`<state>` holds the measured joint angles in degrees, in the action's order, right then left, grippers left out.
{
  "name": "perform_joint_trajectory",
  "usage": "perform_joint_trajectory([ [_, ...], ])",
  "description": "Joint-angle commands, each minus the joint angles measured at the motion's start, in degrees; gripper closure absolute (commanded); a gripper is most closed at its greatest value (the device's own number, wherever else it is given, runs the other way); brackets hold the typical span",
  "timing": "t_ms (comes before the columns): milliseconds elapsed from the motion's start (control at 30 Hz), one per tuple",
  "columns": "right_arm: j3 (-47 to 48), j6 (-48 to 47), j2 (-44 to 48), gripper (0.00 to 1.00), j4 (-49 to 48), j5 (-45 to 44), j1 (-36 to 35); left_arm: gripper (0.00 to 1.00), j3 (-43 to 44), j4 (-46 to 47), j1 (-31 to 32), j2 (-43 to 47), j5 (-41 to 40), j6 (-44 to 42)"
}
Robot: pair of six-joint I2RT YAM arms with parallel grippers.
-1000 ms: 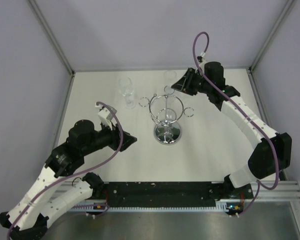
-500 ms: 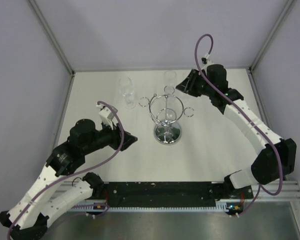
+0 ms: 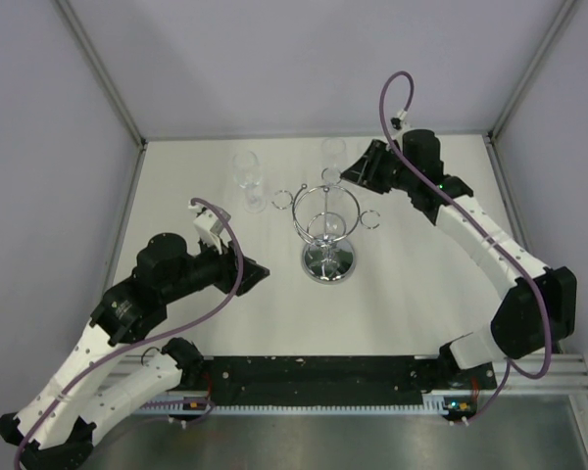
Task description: Take the wine glass off the wine glass rack
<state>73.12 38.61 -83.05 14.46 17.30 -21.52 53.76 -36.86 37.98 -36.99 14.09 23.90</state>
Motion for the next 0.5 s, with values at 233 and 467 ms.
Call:
perform_joint_trajectory([
  [233,-0.4,2.7,-1.8,0.62,-5.6,3.8,0.4,0.47,-0.3,2.2,-0.1,0.6,0.1,-0.3],
  [467,-0.9,3.3,-2.2,0.76,-6.5,3.9,0.4,0.47,-0.4,2.1,-0.1,0.6,0.1,-0.3],
])
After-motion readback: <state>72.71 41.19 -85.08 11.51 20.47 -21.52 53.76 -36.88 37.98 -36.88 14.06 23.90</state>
